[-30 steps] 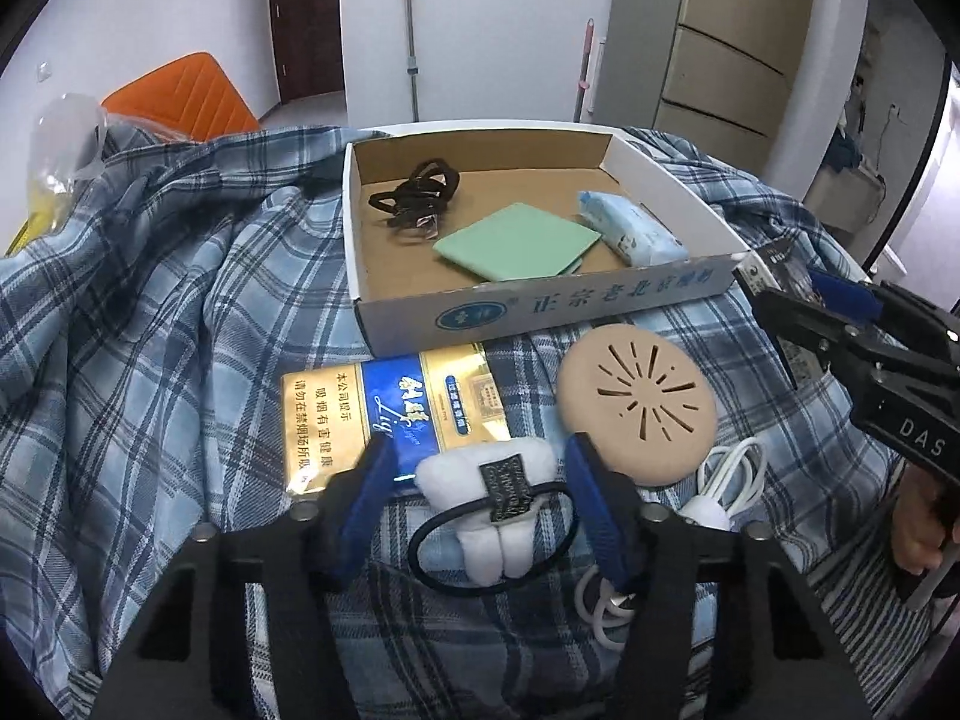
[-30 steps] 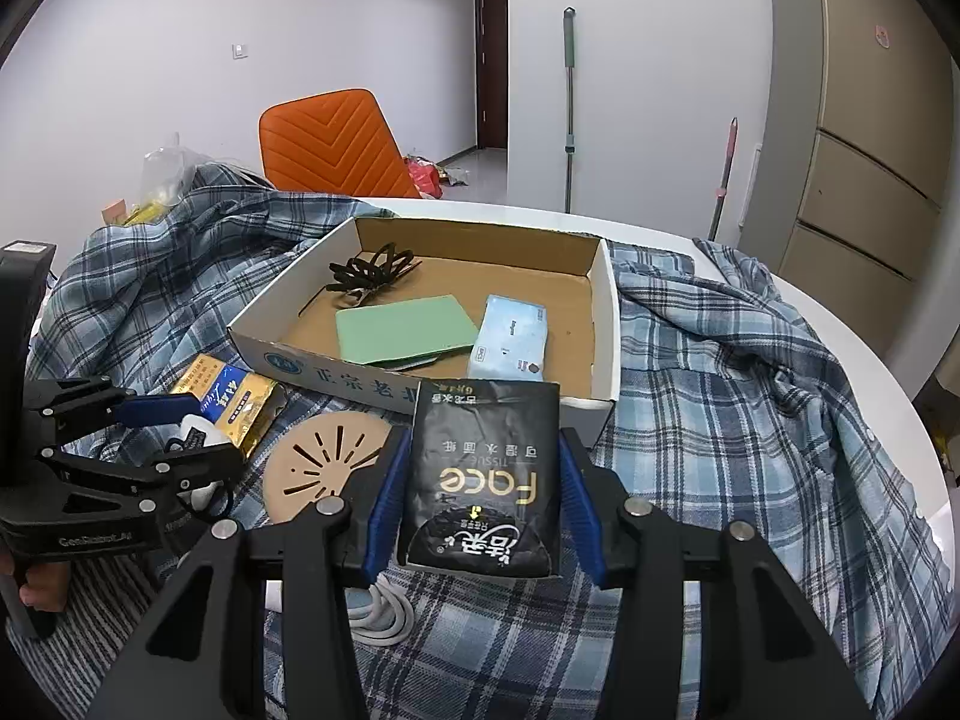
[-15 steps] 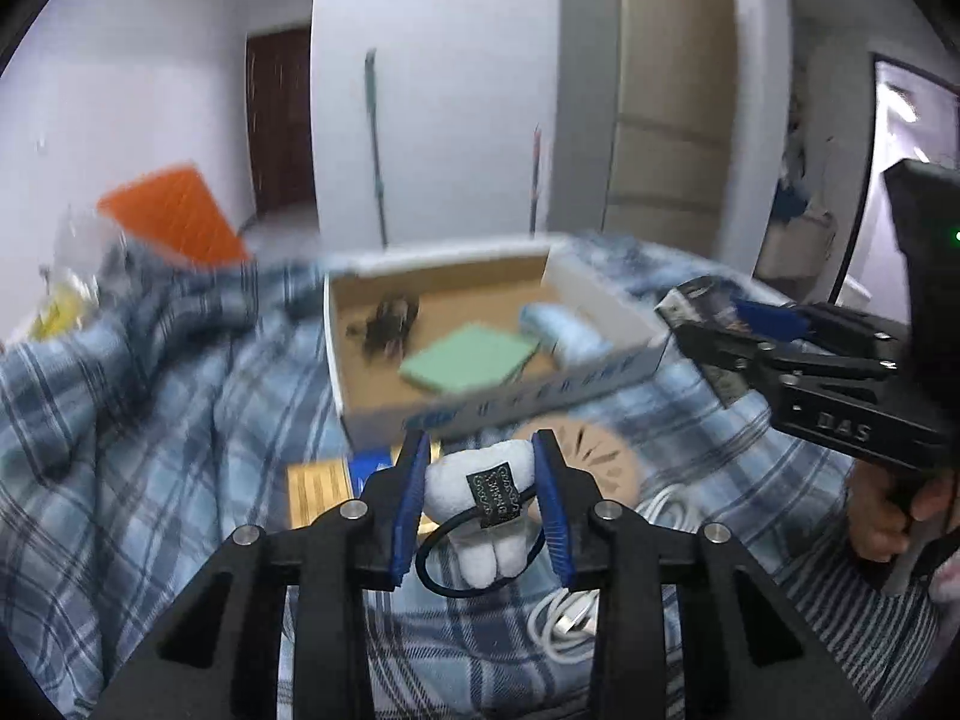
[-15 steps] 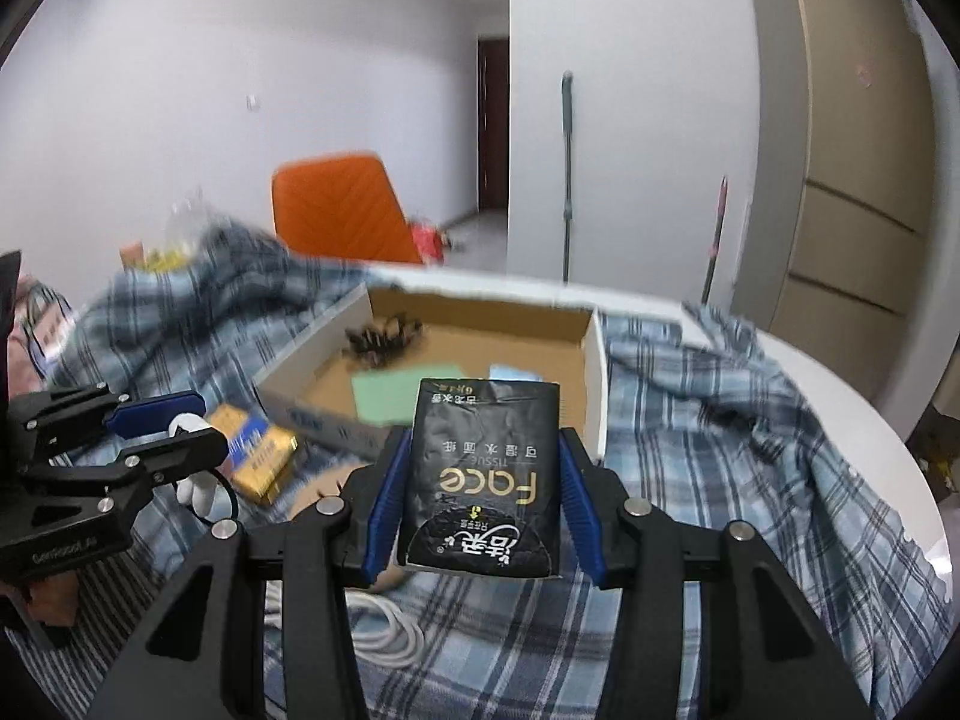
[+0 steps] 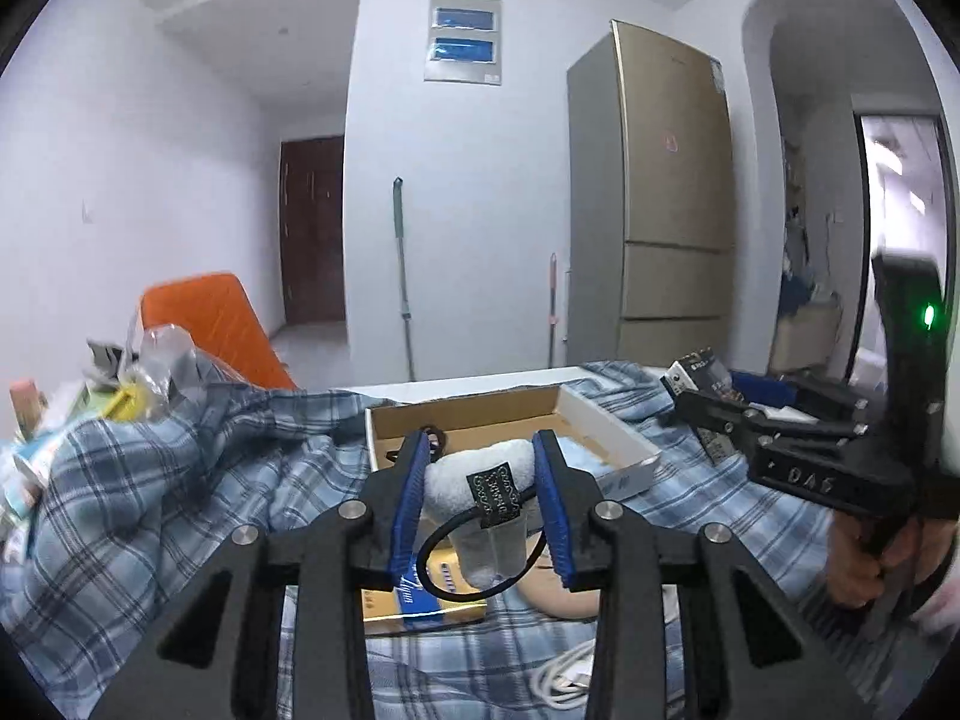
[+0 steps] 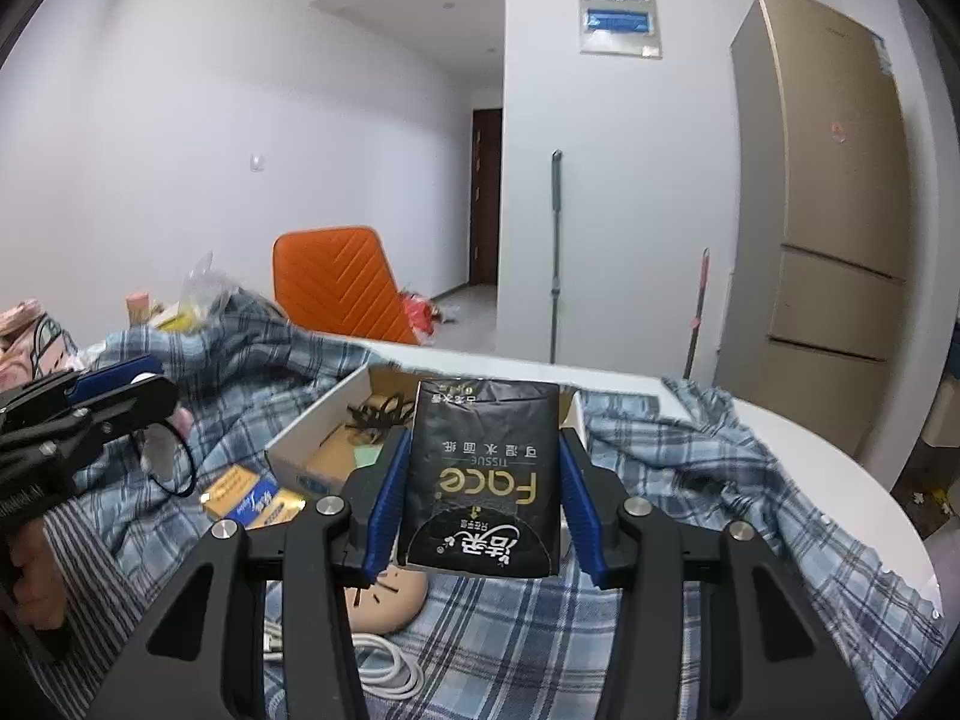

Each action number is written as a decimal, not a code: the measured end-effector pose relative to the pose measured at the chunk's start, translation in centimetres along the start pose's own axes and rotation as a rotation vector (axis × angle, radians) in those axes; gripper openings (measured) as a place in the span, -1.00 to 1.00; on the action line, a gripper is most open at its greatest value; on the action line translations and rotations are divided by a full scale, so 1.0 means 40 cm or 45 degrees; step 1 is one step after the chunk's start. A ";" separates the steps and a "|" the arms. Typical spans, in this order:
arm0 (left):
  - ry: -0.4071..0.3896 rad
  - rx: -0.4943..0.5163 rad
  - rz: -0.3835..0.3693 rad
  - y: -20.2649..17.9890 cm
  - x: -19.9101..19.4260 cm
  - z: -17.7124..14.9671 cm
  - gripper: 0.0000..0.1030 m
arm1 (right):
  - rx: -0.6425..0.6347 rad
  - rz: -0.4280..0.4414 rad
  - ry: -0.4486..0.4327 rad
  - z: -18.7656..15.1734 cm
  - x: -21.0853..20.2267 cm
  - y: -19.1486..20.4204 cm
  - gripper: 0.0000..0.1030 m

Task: Organize soft objects
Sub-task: 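Lift and carry the earbud holder and tissue pack over the box with both grippers, then open both grippers to drop the tissue pack and earbud holder into the box, then raise both grippers away from the box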

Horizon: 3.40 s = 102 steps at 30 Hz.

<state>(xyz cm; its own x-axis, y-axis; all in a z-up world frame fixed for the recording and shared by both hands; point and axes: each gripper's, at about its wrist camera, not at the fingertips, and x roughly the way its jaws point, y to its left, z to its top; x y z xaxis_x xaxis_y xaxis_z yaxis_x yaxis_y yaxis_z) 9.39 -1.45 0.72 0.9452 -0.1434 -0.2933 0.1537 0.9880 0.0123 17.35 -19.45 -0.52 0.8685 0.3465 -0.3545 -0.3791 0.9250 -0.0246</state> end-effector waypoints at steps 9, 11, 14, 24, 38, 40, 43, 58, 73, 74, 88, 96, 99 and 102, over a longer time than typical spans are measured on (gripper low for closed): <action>-0.086 -0.111 0.014 0.043 -0.062 0.127 -0.28 | -0.061 0.018 -0.137 0.116 -0.061 0.026 -0.09; -0.124 -0.113 0.009 0.045 -0.072 0.173 -0.28 | -0.074 0.019 -0.186 0.154 -0.070 0.028 -0.09; -0.186 -0.079 0.027 0.034 -0.076 0.234 -0.28 | -0.090 0.001 -0.245 0.205 -0.069 0.029 -0.09; -0.161 -0.053 0.024 0.022 0.063 0.321 -0.28 | -0.036 -0.093 -0.258 0.287 0.031 -0.012 -0.09; 0.308 -0.062 0.027 0.060 0.409 0.212 -0.27 | 0.048 -0.035 0.239 0.143 0.307 -0.057 -0.11; 0.377 -0.081 0.027 0.071 0.442 0.185 -0.28 | 0.049 -0.026 0.297 0.116 0.335 -0.065 -0.16; 0.479 -0.088 0.030 0.075 0.485 0.140 -0.26 | 0.086 0.007 0.373 0.084 0.365 -0.078 -0.16; 0.458 -0.149 0.067 0.103 0.471 0.131 0.62 | 0.071 -0.007 0.336 0.112 0.342 -0.079 -0.14; 0.002 -0.080 0.145 0.078 0.142 0.356 0.62 | -0.005 0.012 -0.022 0.261 0.045 -0.005 -0.05; -0.019 -0.072 0.153 0.074 0.116 0.361 0.62 | -0.005 0.025 -0.033 0.263 0.026 0.002 -0.05; -0.089 -0.071 0.152 0.056 -0.071 0.229 0.62 | 0.006 0.034 -0.069 0.112 -0.035 0.061 -0.04; -0.002 -0.126 0.139 0.090 -0.008 0.076 0.62 | -0.005 0.078 0.061 0.011 0.042 0.075 0.01; 0.024 -0.142 0.151 0.111 0.028 0.026 0.62 | -0.012 0.091 0.092 -0.007 0.055 0.080 0.15; 0.084 -0.161 0.132 0.119 0.064 -0.006 0.62 | 0.013 0.109 0.141 -0.017 0.071 0.074 0.21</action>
<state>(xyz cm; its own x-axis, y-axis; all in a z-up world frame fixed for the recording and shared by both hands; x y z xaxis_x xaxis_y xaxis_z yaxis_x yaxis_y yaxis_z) 12.50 2.92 -0.19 0.9326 -0.0408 -0.3587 0.0154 0.9972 -0.0734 18.48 -15.85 -2.24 0.7924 0.4051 -0.4561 -0.4462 0.8947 0.0195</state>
